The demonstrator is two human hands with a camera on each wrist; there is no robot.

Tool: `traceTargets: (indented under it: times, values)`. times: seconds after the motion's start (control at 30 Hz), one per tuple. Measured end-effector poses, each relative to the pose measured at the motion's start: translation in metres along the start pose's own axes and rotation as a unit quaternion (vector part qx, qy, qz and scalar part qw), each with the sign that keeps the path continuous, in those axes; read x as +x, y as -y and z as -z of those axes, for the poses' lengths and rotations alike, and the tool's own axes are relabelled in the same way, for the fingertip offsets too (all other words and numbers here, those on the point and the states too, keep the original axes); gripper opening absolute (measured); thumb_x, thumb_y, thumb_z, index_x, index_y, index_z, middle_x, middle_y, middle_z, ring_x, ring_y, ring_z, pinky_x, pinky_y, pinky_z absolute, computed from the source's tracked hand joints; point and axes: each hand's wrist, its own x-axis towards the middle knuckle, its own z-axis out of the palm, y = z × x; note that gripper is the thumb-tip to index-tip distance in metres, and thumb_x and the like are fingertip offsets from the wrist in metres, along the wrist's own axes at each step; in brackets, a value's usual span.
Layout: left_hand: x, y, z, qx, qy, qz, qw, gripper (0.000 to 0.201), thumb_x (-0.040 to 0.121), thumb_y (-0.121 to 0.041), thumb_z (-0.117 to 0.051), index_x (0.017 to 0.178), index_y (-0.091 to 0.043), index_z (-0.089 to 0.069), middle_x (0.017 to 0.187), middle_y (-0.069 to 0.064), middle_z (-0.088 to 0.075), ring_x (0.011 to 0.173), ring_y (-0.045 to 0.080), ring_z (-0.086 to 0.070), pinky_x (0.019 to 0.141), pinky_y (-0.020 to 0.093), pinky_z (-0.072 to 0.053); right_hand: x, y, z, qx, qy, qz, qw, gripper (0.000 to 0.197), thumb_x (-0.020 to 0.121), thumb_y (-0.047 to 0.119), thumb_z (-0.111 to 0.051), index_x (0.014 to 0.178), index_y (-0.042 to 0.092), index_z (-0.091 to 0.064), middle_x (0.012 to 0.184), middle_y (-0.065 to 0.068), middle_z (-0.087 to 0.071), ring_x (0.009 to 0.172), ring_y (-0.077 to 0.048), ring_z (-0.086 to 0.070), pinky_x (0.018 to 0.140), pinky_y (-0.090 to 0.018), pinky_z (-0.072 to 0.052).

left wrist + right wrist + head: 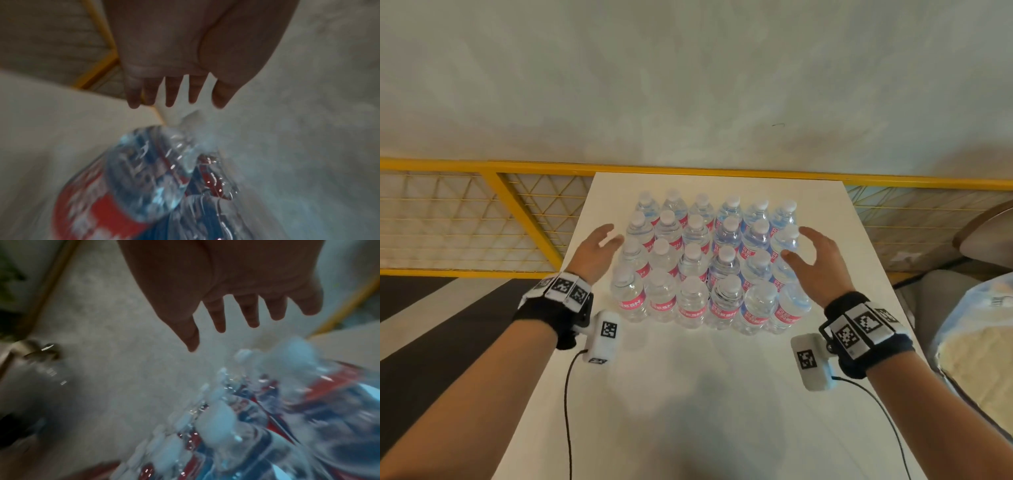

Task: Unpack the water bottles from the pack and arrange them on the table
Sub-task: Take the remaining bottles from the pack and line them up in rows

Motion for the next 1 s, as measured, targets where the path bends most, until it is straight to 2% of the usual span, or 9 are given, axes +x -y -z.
traceTargets:
  times: [0.07, 0.13, 0.23, 0.33, 0.43, 0.57, 0.67, 0.73, 1.0]
  values:
    - [-0.004, -0.009, -0.002, 0.106, 0.006, -0.072, 0.992, 0.048, 0.092, -0.031, -0.057, 0.138, -0.022, -0.044, 0.149, 0.004, -0.036, 0.138, 0.022, -0.033, 0.115, 0.037, -0.026, -0.01, 0.023, -0.005, -0.044, 0.012, 0.081, 0.996, 0.047, 0.087, 0.027, -0.063, 0.132, 0.025, -0.05, 0.139, -0.003, -0.047, 0.128, -0.024, -0.043, 0.109, -0.039, -0.036]
    - [-0.013, -0.014, -0.006, 0.181, 0.025, -0.128, 0.975, 0.051, 0.087, -0.033, -0.064, 0.135, -0.023, -0.048, 0.147, 0.005, -0.037, 0.137, 0.022, -0.035, 0.114, 0.036, -0.027, -0.022, 0.045, -0.017, -0.055, 0.068, 0.138, 0.987, 0.04, 0.088, 0.022, -0.063, 0.127, 0.027, -0.056, 0.132, 0.001, -0.053, 0.119, -0.017, -0.05, 0.105, -0.036, -0.041]
    - [-0.021, -0.01, -0.008, 0.217, 0.041, -0.141, 0.965, 0.054, 0.077, -0.037, -0.074, 0.126, -0.025, -0.056, 0.137, 0.007, -0.042, 0.13, 0.026, -0.042, 0.111, 0.038, -0.033, -0.036, 0.072, -0.043, -0.091, 0.185, 0.183, 0.961, 0.036, 0.09, 0.02, -0.058, 0.126, 0.025, -0.056, 0.125, 0.002, -0.056, 0.102, -0.009, -0.054, 0.094, -0.022, -0.042]
    - [-0.029, -0.005, -0.002, 0.256, 0.01, -0.153, 0.955, 0.052, 0.069, -0.043, -0.079, 0.115, -0.026, -0.062, 0.124, 0.009, -0.043, 0.121, 0.029, -0.043, 0.106, 0.041, -0.038, -0.04, 0.088, -0.074, -0.159, 0.245, 0.218, 0.931, 0.04, 0.09, 0.023, -0.057, 0.131, 0.023, -0.052, 0.128, -0.002, -0.053, 0.115, -0.019, -0.051, 0.1, -0.032, -0.042]
    - [-0.037, -0.002, 0.006, 0.268, 0.036, -0.144, 0.952, 0.054, 0.067, -0.043, -0.08, 0.115, -0.029, -0.061, 0.122, 0.007, -0.041, 0.12, 0.025, -0.043, 0.104, 0.038, -0.038, -0.042, 0.103, -0.097, -0.224, 0.246, 0.242, 0.911, 0.047, 0.09, 0.027, -0.057, 0.135, 0.027, -0.046, 0.134, -0.002, -0.048, 0.124, -0.025, -0.043, 0.105, -0.042, -0.039]
    - [-0.047, -0.001, 0.007, 0.281, 0.109, -0.115, 0.946, 0.049, 0.074, -0.023, -0.077, 0.12, -0.023, -0.061, 0.124, 0.006, -0.055, 0.115, 0.026, -0.054, 0.102, 0.037, -0.042, -0.039, 0.117, -0.116, -0.273, 0.269, 0.234, 0.893, 0.053, 0.091, 0.022, -0.057, 0.14, 0.03, -0.039, 0.137, -0.006, -0.048, 0.125, -0.028, -0.046, 0.103, -0.042, -0.04]
    - [-0.051, -0.003, 0.006, 0.263, 0.091, -0.107, 0.954, 0.038, 0.079, -0.015, -0.072, 0.116, -0.021, -0.065, 0.12, 0.007, -0.066, 0.113, 0.029, -0.059, 0.1, 0.042, -0.045, -0.038, 0.12, -0.127, -0.267, 0.27, 0.212, 0.9, 0.05, 0.093, 0.011, -0.052, 0.139, 0.028, -0.042, 0.132, -0.008, -0.054, 0.118, -0.027, -0.054, 0.096, -0.036, -0.047]
    - [-0.052, -0.007, 0.007, 0.28, 0.095, -0.111, 0.949, 0.032, 0.081, -0.015, -0.069, 0.113, -0.019, -0.067, 0.116, 0.009, -0.067, 0.11, 0.03, -0.059, 0.097, 0.042, -0.046, -0.039, 0.122, -0.131, -0.265, 0.257, 0.21, 0.905, 0.047, 0.094, 0.008, -0.05, 0.138, 0.025, -0.044, 0.131, -0.01, -0.054, 0.117, -0.027, -0.054, 0.093, -0.033, -0.046]
    - [-0.05, -0.007, 0.008, 0.265, 0.103, -0.113, 0.952, 0.033, 0.084, -0.01, -0.065, 0.115, -0.019, -0.066, 0.119, 0.009, -0.065, 0.112, 0.029, -0.058, 0.097, 0.037, -0.047, -0.039, 0.124, -0.132, -0.254, 0.24, 0.191, 0.917, 0.047, 0.092, 0.014, -0.056, 0.137, 0.022, -0.046, 0.132, -0.01, -0.054, 0.119, -0.027, -0.054, 0.096, -0.033, -0.045]
